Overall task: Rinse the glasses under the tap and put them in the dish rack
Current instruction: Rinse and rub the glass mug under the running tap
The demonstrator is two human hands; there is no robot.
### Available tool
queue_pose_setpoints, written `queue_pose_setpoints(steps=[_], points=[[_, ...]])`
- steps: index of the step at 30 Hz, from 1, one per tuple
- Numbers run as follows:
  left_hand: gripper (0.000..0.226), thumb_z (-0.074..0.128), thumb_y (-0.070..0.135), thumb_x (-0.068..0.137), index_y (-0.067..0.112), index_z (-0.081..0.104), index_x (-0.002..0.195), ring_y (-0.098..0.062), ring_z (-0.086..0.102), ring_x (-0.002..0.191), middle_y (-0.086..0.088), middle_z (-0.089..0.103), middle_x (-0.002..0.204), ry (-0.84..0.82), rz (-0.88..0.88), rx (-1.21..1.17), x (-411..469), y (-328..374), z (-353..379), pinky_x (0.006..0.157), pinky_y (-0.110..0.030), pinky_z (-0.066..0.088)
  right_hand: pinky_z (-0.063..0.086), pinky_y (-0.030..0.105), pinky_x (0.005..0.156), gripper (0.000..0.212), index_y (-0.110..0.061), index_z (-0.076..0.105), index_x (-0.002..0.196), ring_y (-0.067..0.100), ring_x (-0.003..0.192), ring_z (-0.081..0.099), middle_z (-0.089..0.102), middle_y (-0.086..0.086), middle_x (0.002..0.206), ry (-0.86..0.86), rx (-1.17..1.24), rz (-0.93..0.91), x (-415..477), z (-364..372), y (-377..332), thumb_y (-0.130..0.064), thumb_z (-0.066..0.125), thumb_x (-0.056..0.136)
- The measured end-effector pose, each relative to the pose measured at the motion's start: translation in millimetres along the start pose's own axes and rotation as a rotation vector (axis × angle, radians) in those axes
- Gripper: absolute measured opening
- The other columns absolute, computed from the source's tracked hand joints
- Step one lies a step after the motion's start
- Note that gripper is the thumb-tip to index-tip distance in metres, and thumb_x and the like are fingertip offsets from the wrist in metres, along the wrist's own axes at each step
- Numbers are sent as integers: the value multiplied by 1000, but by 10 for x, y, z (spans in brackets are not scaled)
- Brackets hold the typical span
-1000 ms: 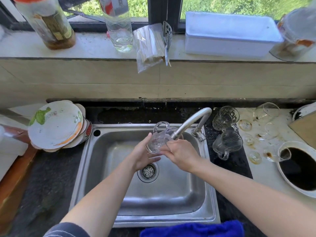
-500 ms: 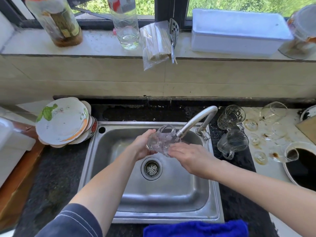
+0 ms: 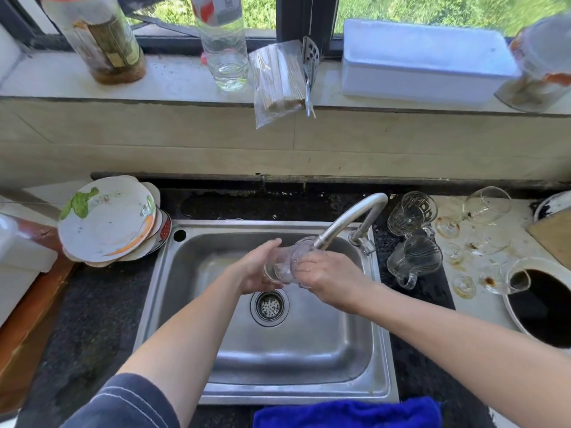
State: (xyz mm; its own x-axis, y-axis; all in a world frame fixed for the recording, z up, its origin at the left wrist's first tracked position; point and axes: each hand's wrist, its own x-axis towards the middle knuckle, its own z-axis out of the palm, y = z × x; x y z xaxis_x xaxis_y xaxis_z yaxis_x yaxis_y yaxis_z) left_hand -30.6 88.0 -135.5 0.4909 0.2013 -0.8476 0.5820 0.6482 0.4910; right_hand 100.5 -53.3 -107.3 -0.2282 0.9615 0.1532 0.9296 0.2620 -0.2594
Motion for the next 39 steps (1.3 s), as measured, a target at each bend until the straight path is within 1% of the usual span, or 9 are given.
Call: queue_pose_setpoints(steps=[3,6,9,14,21,26,33,36,39], points=[[53,38,56,94,15,69,104,-24,64,88,-11,70,103,-147,102,-297,1,-83,-13,82,-36,47,52,36,42,20,-13,65,73,26,65,65,66,3,72,57,57,122,63,-76,-60,-15,84,71],[45,38,46,95,11,66,104,-21,59,76,-11,66,98,-105,160,-386,50,-93,82,65,-31,45,49,38,34,15,-12,65,79,29,64,65,66,7,72,117,82,143,159,-82,-201,-14,79,74],[36,46,45,91,15,66,90,-20,58,70,-5,68,81,26,103,-226,40,-35,9,67,-30,45,53,36,49,15,-17,71,89,24,82,68,71,1,84,86,13,20,-51,-136,-114,-21,56,88],[30,47,43,88,19,63,80,-16,55,65,-2,62,71,18,22,-35,9,27,66,62,-28,44,52,39,75,22,-16,74,88,24,101,64,71,-1,92,15,-107,-82,68,-104,-12,-5,72,69],[29,46,37,88,14,61,78,-18,55,57,-4,62,67,82,-46,-59,-25,-70,-84,50,-20,45,45,33,71,25,-19,72,99,11,118,59,71,-8,108,16,-122,-60,-184,-94,79,-7,64,79],[26,49,33,83,11,63,85,-23,58,63,-9,63,76,26,-96,-72,-27,-123,-34,45,-18,46,48,34,66,10,-22,71,93,18,102,66,72,-7,97,2,52,15,-97,-47,-17,-22,65,84],[31,52,35,81,8,65,88,-23,61,66,-10,66,81,-16,-173,-57,2,-175,43,57,-27,51,56,43,68,25,-14,71,92,26,95,67,71,3,96,-140,123,122,-38,-84,-108,-37,62,86],[40,50,39,82,7,64,102,-28,64,66,-12,66,91,0,-204,-48,-1,-199,-56,44,-22,47,56,40,70,27,-20,74,89,19,97,66,72,-4,95,91,123,132,-212,-161,-42,-39,54,89],[45,56,44,81,10,65,108,-28,66,66,-10,66,91,-39,-197,-137,16,-208,-58,52,-27,50,44,30,95,41,-14,66,120,17,115,53,65,0,125,236,17,207,-310,-137,-43,-38,58,88]])
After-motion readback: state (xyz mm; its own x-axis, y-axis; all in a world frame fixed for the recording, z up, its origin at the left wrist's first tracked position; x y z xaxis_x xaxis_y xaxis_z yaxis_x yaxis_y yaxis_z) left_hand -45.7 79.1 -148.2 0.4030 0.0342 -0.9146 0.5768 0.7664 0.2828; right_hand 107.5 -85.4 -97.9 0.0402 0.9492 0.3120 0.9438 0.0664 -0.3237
